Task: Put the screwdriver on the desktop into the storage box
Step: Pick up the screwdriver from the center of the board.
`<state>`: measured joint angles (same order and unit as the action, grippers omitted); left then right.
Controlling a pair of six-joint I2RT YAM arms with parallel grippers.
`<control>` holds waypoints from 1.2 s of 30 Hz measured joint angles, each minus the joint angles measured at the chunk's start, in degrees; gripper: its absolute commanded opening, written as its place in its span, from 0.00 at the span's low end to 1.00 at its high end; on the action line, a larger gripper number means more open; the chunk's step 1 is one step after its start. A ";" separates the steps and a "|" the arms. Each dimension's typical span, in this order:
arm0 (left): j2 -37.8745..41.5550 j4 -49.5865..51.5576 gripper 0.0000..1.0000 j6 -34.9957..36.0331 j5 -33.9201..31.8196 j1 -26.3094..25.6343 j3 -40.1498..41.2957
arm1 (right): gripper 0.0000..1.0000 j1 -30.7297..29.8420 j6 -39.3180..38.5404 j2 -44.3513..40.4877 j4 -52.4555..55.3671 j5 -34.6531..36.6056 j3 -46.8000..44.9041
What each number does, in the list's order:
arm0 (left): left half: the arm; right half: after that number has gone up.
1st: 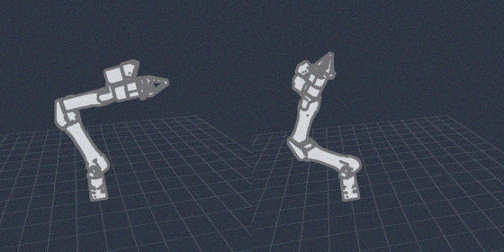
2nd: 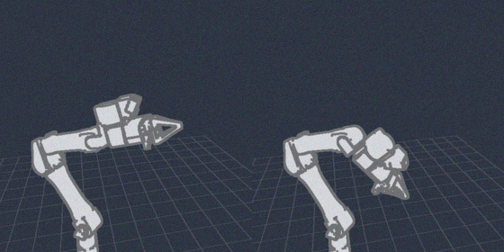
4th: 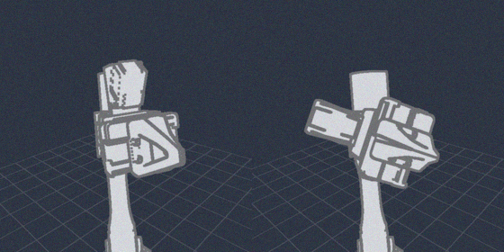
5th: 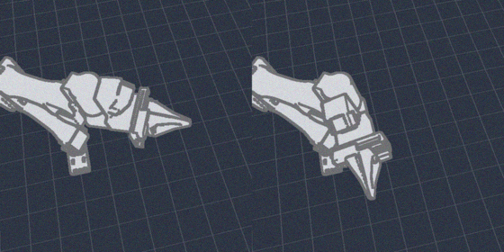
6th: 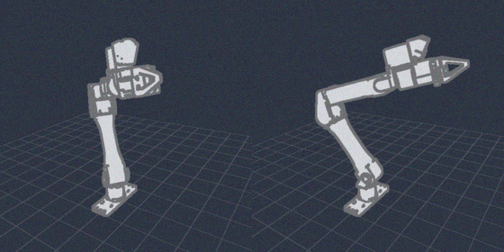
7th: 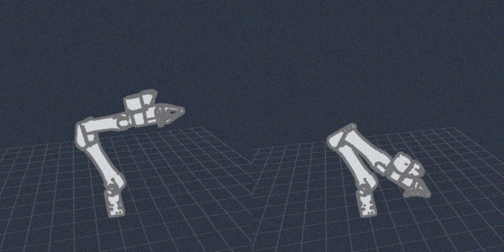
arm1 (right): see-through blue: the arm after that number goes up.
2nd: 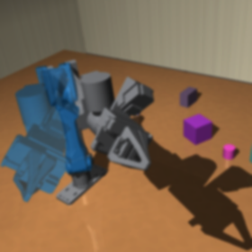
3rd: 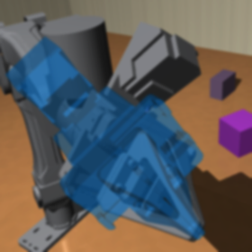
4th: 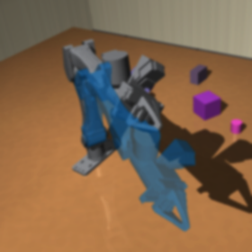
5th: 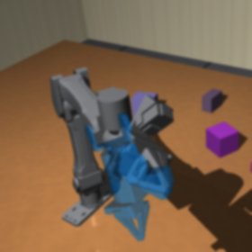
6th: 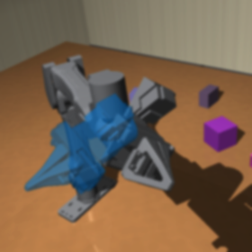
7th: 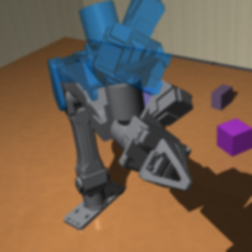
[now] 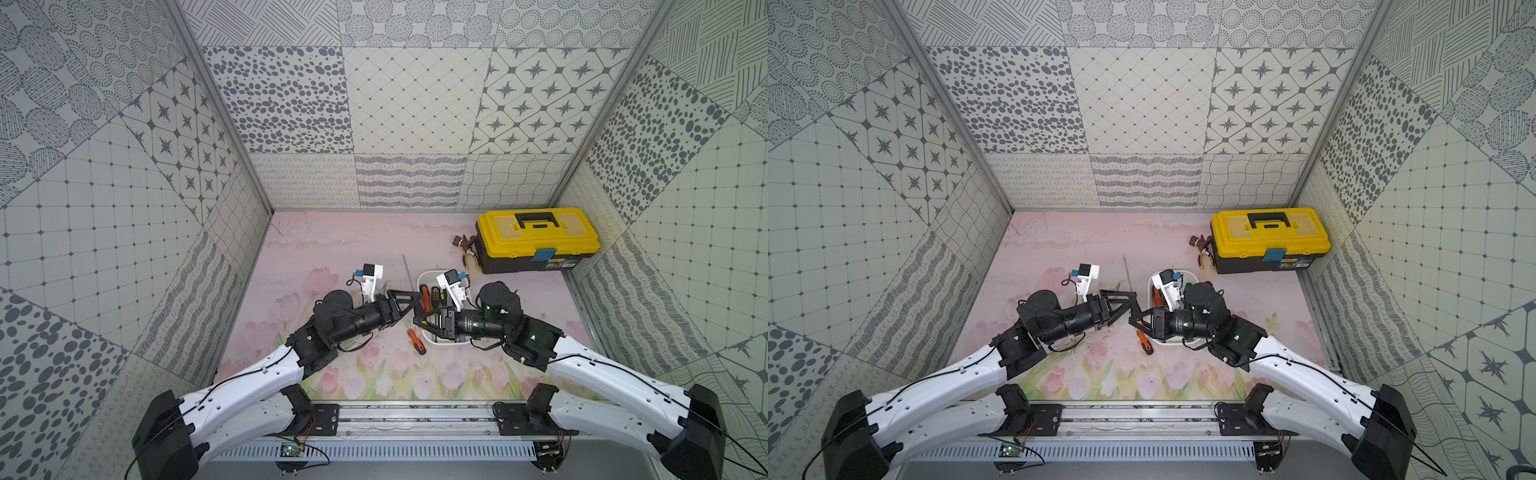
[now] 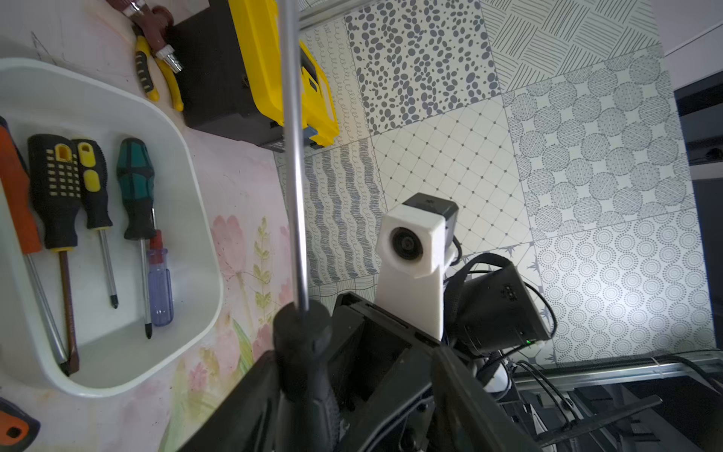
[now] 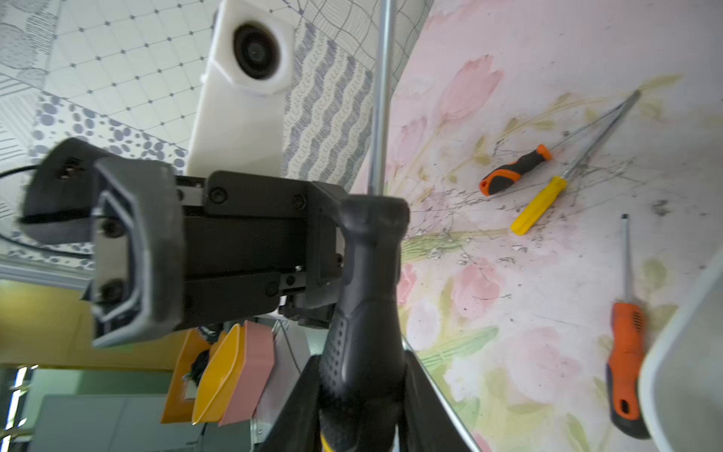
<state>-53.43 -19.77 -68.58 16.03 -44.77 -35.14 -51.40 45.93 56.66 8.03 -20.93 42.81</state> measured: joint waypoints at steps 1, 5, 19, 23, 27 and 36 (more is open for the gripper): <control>-0.04 1.53 0.64 0.55 -0.24 0.00 -0.61 | 0.00 -0.81 -0.70 0.39 1.86 1.86 1.05; -1.84 8.04 0.56 2.75 -1.44 0.00 -3.82 | 0.00 -4.96 -4.28 2.91 9.64 11.08 5.81; -7.87 17.99 0.46 6.47 -1.55 0.00 -8.28 | 0.00 -10.10 -8.07 5.35 17.29 21.05 7.87; -8.94 19.93 0.53 7.43 -1.92 0.00 -9.16 | 0.00 -10.58 -8.46 5.33 17.75 21.20 7.87; -9.81 21.75 0.43 8.55 -2.69 0.00 -9.90 | 0.00 -10.93 -8.79 5.33 17.99 21.31 7.87; -10.43 23.37 0.05 9.92 -2.95 -0.04 -10.80 | 0.00 -11.28 -9.40 5.68 18.58 21.20 7.87</control>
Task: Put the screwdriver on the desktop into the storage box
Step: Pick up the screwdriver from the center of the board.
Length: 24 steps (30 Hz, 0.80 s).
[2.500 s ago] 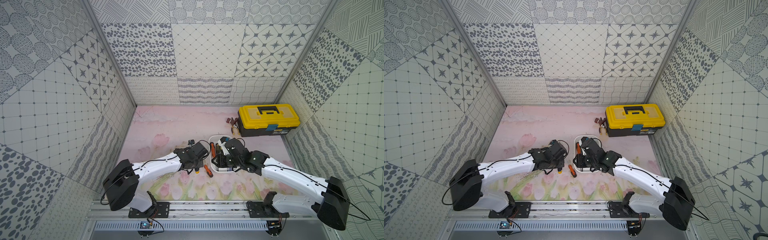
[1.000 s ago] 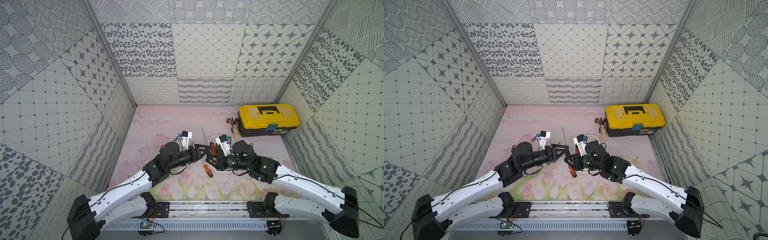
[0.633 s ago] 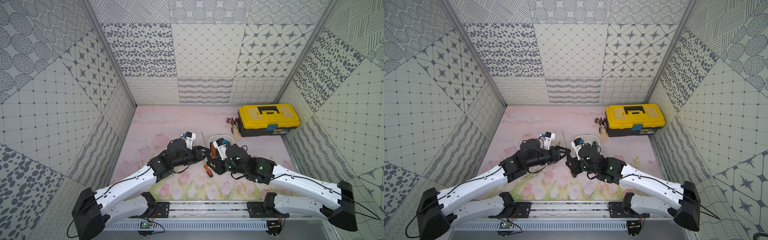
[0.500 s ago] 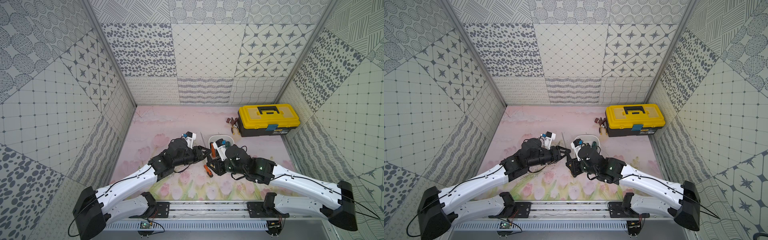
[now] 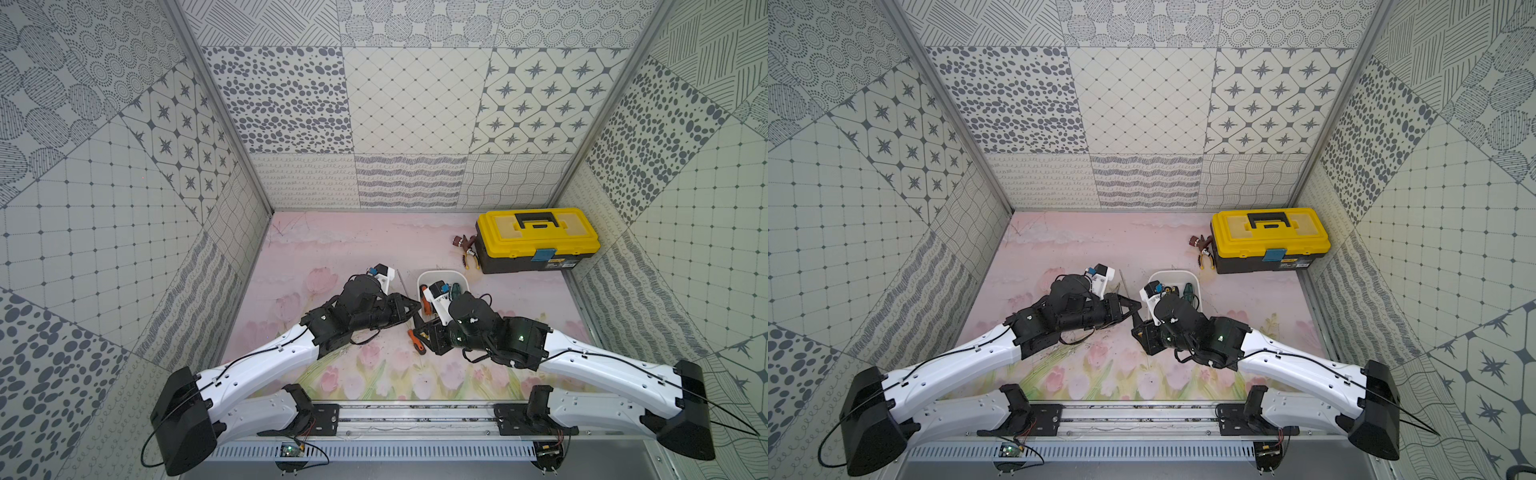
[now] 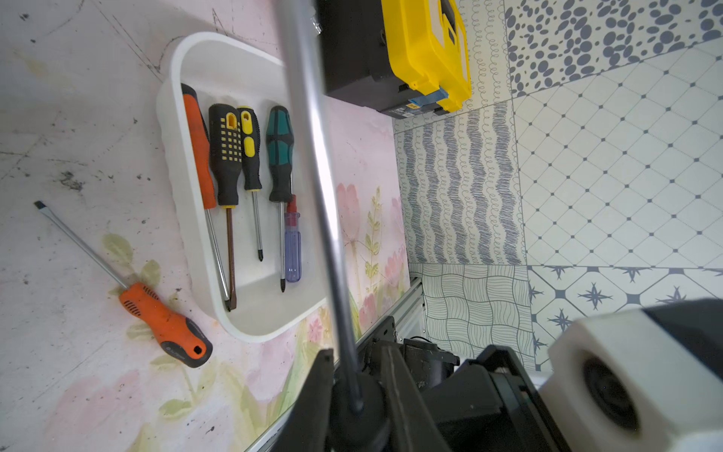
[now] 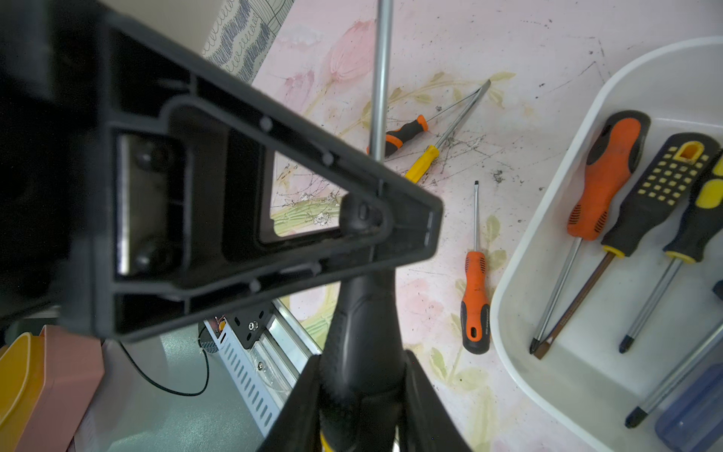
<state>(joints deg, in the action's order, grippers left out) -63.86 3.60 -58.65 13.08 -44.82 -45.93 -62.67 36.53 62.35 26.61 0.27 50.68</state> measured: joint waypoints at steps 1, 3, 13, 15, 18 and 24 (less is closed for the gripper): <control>0.00 0.07 0.00 -0.22 -0.02 -0.02 -0.02 | 0.00 0.00 0.00 0.02 -0.02 -0.04 0.00; 0.00 0.09 0.00 -0.17 -0.07 -0.02 -0.02 | 0.05 0.00 0.02 0.00 -0.04 -0.07 0.00; 1.05 0.42 0.00 0.24 -1.05 0.07 1.92 | 0.65 12.79 5.42 -7.69 -8.26 -13.16 -6.88; 1.68 0.26 0.00 0.24 -0.72 0.28 2.75 | 0.65 16.26 7.98 -8.26 -12.33 -17.94 -10.03; 2.49 -0.35 0.00 0.24 0.04 0.46 3.54 | 0.65 17.81 11.30 -7.74 -17.64 -24.96 -13.81; 3.63 -2.60 0.00 0.22 1.97 0.79 4.37 | 0.68 18.03 14.14 -7.17 -23.50 -32.00 -14.69</control>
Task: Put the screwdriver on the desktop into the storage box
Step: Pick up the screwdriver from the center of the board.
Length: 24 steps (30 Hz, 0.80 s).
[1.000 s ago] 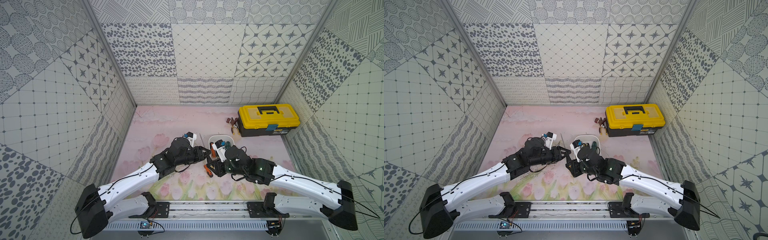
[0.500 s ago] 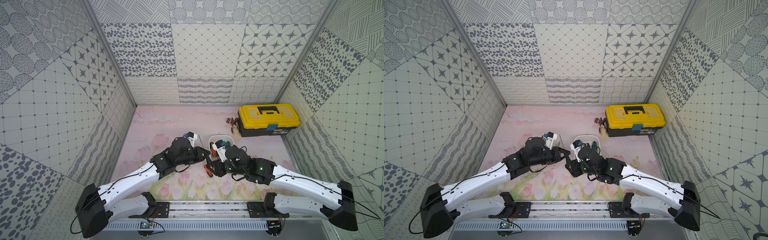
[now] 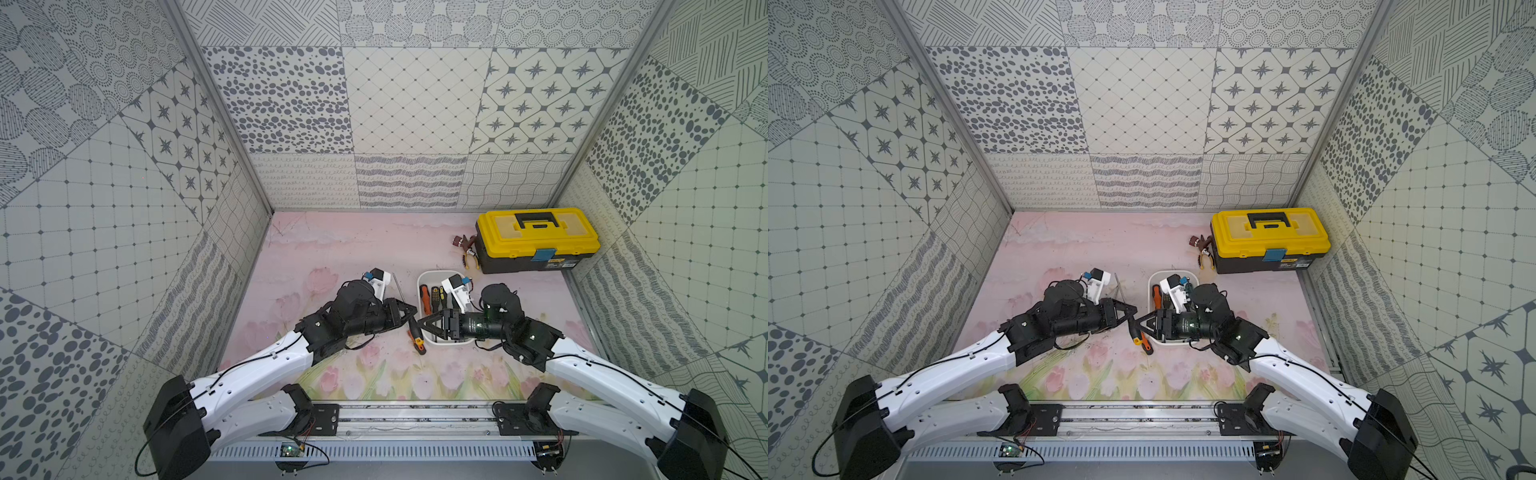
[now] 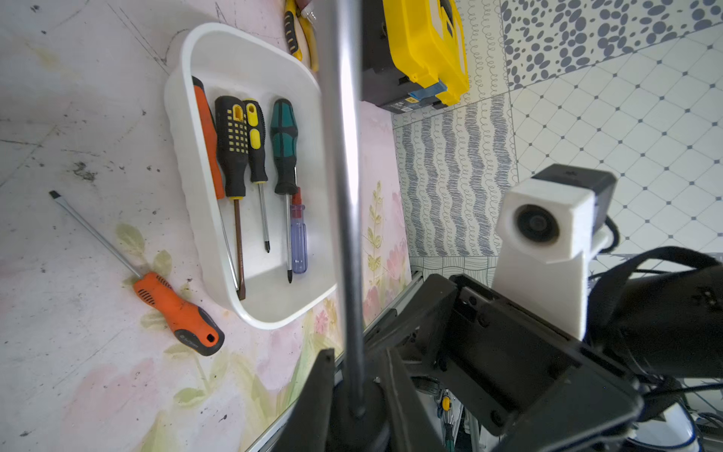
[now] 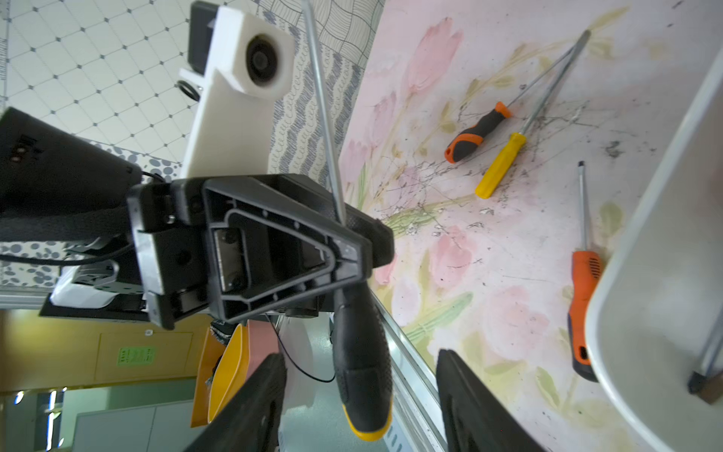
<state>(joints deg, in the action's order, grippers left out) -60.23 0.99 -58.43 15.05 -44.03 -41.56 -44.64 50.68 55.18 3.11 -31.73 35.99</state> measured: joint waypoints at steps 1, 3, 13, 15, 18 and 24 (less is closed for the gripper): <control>0.15 -0.48 0.00 0.00 0.28 0.00 0.11 | 0.68 0.00 0.20 0.17 -0.81 -0.70 0.00; 0.31 -1.18 0.00 -0.11 0.81 0.00 0.35 | 0.68 0.00 0.48 0.81 -1.99 -1.70 0.00; 0.42 -3.91 0.00 -0.39 2.80 0.42 1.11 | 0.33 0.00 1.88 4.37 -4.90 -4.31 -0.28; 0.48 -4.31 0.00 -0.46 2.84 0.55 1.33 | 0.24 0.00 1.79 4.33 -5.16 -4.48 -0.33; 0.48 -4.61 0.00 -0.63 2.95 0.61 1.53 | 0.15 -0.02 1.31 4.26 -5.53 -4.72 -0.37; 0.28 -5.22 0.49 -0.81 2.91 0.63 1.73 | 0.02 -0.20 1.22 3.93 -5.29 -4.42 -0.46</control>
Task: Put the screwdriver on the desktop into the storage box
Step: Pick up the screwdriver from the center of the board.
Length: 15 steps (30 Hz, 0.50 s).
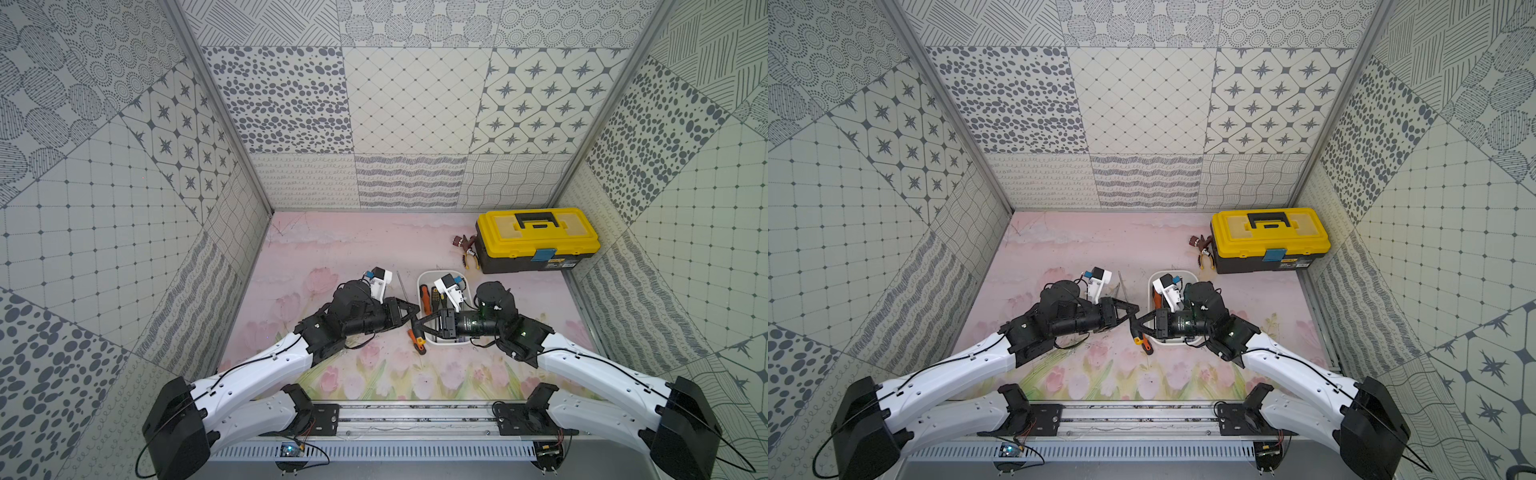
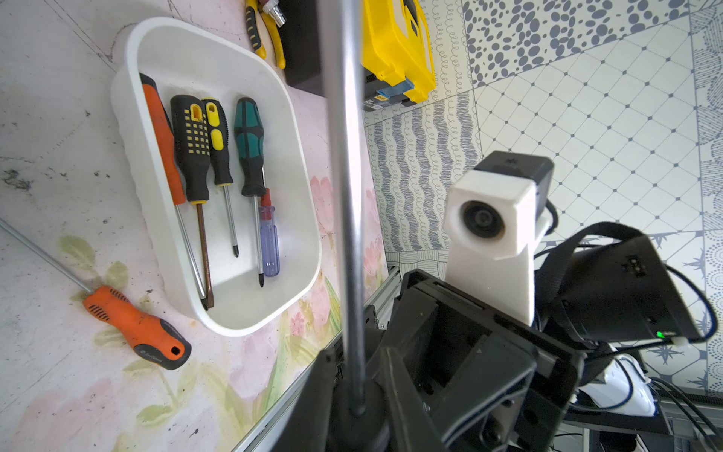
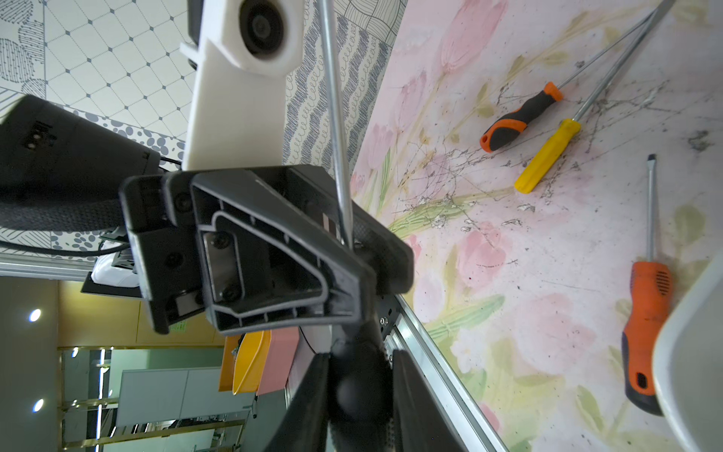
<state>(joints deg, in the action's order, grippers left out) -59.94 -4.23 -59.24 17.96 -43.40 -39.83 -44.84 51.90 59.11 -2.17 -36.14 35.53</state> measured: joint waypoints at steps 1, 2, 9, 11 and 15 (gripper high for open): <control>0.00 0.17 0.61 0.28 -0.26 0.00 -0.02 | 0.00 -0.09 -0.13 -0.17 0.35 0.37 0.02; 0.00 0.61 0.67 0.44 -0.85 0.00 -0.15 | 0.00 -0.09 -0.35 -0.42 1.07 0.85 0.02; -0.63 10.40 0.74 2.10 -8.81 0.00 -3.93 | 0.00 0.11 -2.43 -0.81 8.87 6.80 0.46; -1.09 13.86 0.74 2.49 -11.74 0.00 -5.11 | 0.00 0.33 -3.10 -0.44 11.67 9.09 1.36; -1.40 21.03 0.73 3.08 -18.18 0.00 -6.29 | 0.00 1.29 -4.92 1.97 18.95 15.67 5.33</control>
<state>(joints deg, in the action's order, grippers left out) -61.34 16.80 -56.16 -0.23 -43.40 -46.13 -43.55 46.98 61.08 16.78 -20.47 40.86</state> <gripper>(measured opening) 0.732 0.291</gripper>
